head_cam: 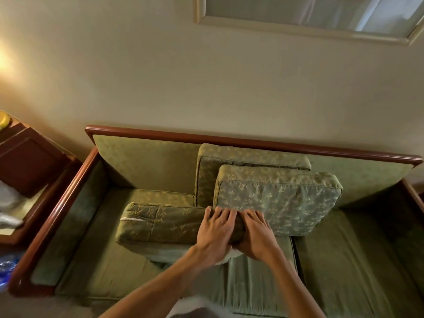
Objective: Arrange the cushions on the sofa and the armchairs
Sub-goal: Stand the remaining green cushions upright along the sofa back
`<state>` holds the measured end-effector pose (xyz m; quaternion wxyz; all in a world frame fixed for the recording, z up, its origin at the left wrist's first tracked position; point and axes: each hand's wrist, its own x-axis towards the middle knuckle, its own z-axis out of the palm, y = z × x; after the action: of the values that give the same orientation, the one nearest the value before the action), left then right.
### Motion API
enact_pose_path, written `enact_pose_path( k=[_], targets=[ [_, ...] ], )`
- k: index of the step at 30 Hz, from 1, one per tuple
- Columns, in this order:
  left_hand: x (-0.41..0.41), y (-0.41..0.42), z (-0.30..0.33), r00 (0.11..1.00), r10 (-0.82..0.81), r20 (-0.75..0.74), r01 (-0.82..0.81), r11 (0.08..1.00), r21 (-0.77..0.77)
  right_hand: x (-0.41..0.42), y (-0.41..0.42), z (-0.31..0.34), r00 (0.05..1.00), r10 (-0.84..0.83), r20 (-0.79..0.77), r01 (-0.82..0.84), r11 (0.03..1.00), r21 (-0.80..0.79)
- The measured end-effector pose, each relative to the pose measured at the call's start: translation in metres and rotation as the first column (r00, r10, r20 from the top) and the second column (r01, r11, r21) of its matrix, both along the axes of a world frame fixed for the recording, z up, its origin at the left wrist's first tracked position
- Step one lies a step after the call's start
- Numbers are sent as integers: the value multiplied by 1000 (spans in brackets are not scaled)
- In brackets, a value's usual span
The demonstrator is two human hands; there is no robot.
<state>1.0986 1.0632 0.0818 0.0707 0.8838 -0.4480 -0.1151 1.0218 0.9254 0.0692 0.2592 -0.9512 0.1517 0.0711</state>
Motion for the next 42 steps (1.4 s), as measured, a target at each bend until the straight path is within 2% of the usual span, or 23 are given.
enact_pose_path(
  k=[7,12,17,23,25,28,31,35,40,42],
  targets=[
    [66,94,8,999,31,38,-22,973,-228,52,76,31,979,124,164,-120,992,-33],
    [103,161,20,998,64,-17,-66,951,-304,82,132,41,950,132,282,-143,990,19],
    [128,238,20,990,65,-124,-110,910,-399,102,198,51,930,179,321,-190,982,1],
    [152,330,18,960,88,-264,-197,886,-419,116,251,38,933,249,259,-274,959,67],
    [161,363,16,950,99,-298,-221,885,-410,122,270,29,940,268,210,-289,954,79],
    [169,406,19,930,198,-309,-303,890,-340,135,289,8,960,247,134,-266,952,150],
    [166,432,27,911,306,-275,-378,887,-264,143,296,-19,956,288,53,-291,954,71],
    [135,424,41,925,370,-88,-380,893,-240,161,309,-37,941,337,16,-337,941,32],
    [127,413,27,831,554,50,-552,833,-39,180,324,-46,913,406,-28,-406,914,-5],
    [131,413,16,808,578,108,-579,815,-34,180,318,-52,917,387,-95,-392,919,-44]
  ],
)
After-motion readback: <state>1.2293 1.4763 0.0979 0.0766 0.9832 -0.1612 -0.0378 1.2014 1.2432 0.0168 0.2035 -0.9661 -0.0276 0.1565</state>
